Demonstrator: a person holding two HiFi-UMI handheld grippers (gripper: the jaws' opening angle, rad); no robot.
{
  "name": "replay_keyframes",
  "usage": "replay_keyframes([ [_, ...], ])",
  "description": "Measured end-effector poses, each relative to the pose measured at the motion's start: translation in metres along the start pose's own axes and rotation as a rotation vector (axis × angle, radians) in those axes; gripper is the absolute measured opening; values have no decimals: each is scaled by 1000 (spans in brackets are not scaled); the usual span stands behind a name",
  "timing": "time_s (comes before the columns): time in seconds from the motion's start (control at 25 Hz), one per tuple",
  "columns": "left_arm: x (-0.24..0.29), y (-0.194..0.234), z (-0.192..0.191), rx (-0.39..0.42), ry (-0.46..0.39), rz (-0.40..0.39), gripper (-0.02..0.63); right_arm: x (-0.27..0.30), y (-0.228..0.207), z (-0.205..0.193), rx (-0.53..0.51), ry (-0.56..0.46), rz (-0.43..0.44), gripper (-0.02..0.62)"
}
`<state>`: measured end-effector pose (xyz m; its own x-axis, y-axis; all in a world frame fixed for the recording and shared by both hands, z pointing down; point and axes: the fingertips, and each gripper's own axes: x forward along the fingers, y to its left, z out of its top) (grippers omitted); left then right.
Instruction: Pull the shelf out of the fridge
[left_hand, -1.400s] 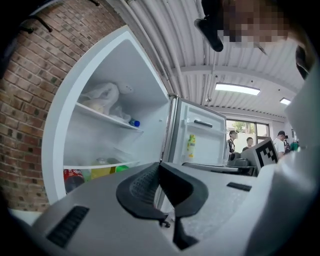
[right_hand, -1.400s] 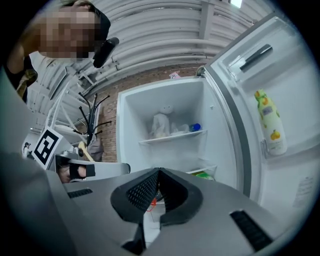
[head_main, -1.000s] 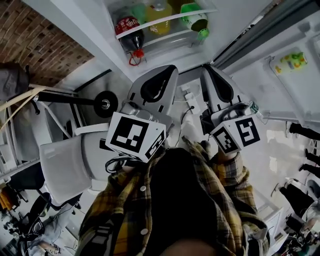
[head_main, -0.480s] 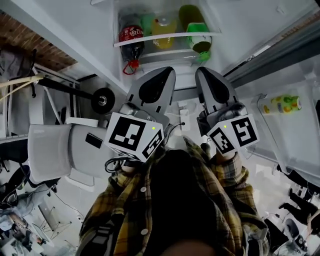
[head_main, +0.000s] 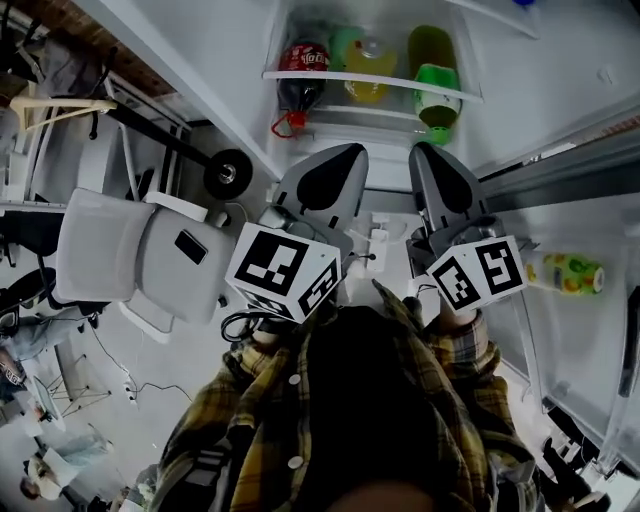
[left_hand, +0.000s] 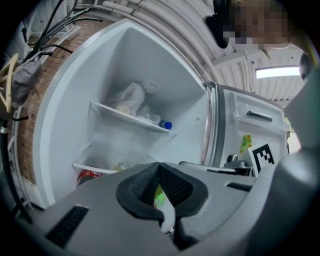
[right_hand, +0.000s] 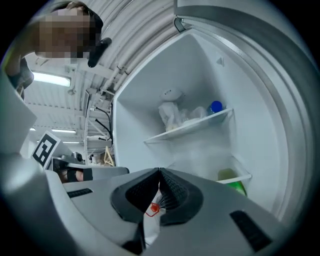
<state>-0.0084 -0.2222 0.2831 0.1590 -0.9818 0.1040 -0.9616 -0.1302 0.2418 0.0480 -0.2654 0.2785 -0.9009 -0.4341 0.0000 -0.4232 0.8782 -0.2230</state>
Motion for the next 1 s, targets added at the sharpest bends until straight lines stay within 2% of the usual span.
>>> replay_keyframes([
  [0.24, 16, 32, 3, -19, 2, 4, 3, 37, -7, -7, 27, 11, 2, 20],
  [0.44, 51, 55, -1, -56, 3, -17, 3, 63, -36, -15, 56, 12, -30, 20],
  [0.72, 88, 89, -8, -164, 23, -68, 3, 104, -58, -24, 136, 33, -54, 20],
  [1.0, 108, 103, -24, -246, 60, -74, 5, 116, -72, -37, 246, 50, -44, 23],
])
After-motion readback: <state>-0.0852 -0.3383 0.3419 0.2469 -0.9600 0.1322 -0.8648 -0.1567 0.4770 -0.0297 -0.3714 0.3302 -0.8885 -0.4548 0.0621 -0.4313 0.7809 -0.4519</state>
